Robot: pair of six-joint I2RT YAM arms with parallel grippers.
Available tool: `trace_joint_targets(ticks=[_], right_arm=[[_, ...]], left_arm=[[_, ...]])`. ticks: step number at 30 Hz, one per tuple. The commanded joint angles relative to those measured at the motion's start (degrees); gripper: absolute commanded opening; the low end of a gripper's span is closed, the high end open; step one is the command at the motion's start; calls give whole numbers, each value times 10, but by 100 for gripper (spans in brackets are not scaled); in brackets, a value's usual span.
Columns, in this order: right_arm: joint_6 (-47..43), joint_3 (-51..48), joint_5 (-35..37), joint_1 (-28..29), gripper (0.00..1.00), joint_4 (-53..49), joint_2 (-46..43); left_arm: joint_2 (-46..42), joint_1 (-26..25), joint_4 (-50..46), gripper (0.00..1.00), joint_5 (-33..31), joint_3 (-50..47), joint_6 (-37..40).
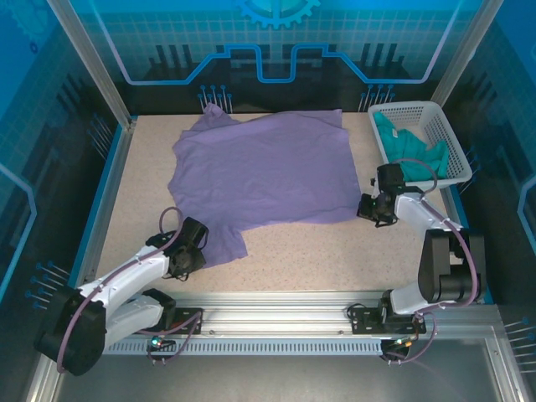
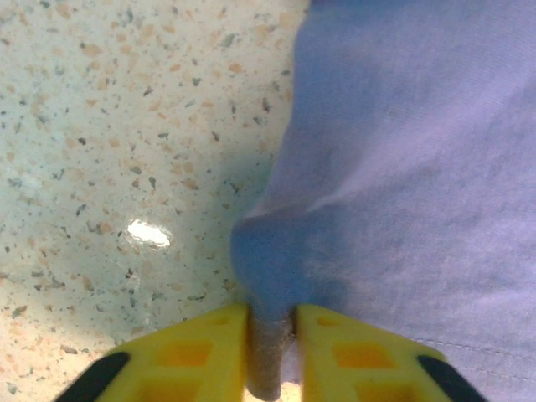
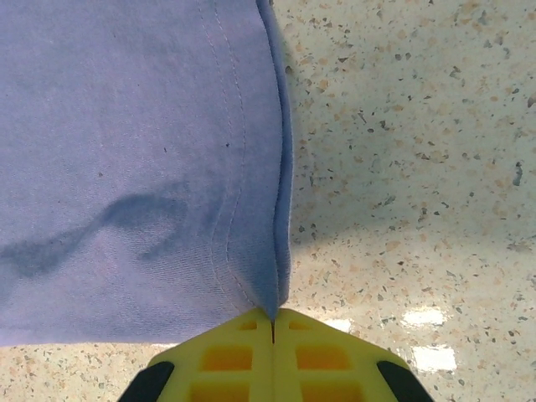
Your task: Fold the inside-out t-shirt
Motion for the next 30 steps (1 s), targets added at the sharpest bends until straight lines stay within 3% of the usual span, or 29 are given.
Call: trace_joint_targets(ticks=[1,6,9,13,21,30], right_arm=[[0,-5,-7,-7,0,-2,-20],[-2,-19,-4,-7,0,-2,-32],[0,-30,-2,-9,0,-9,-47],[5,-58,5,-14,0,-25,-81],[26,-96,-43,-47,0,-54,-156],[62,-138,-71,-75,0,-91,-244]], left_arm=[[-8,-1,4,15,0,2,9],[-32,-1,8,0,2,-7,6],[-59,-1,-9,0,12,-5,-2],[-162,-1,-86,0,27,20,-31],[-287,-2,-173,0,78,70,-105],[-330,-1,-339,0,2,231,-104]])
